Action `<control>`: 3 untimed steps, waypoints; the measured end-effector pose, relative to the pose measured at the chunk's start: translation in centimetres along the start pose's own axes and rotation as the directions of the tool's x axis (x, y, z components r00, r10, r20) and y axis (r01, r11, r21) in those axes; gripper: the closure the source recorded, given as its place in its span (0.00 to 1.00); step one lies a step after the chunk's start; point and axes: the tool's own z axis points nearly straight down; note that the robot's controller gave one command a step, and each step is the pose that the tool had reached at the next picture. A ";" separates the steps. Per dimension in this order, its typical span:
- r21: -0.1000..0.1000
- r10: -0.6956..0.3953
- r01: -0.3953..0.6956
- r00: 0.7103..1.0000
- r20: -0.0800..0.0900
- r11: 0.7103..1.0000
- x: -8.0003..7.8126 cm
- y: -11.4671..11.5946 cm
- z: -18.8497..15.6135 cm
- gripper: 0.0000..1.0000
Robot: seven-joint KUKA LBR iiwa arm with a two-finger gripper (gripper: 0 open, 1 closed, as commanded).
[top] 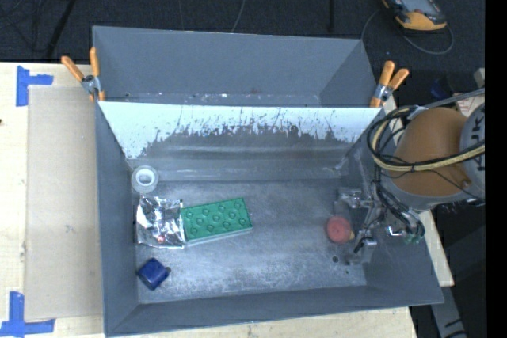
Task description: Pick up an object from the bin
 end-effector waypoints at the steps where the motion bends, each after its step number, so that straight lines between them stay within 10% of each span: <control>1: -0.001 0.049 -0.049 0.999 -0.005 0.999 2.7 0.0 0.1 0.00; 2: -0.001 0.019 -0.019 1.000 0.001 1.000 0.1 1.5 0.1 0.00; 3: 0.000 0.018 -0.018 1.000 -0.001 1.000 0.2 1.4 0.1 1.00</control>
Offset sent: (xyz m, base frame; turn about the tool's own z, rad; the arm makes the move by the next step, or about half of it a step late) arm -0.0259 -0.0020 -0.0002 0.0513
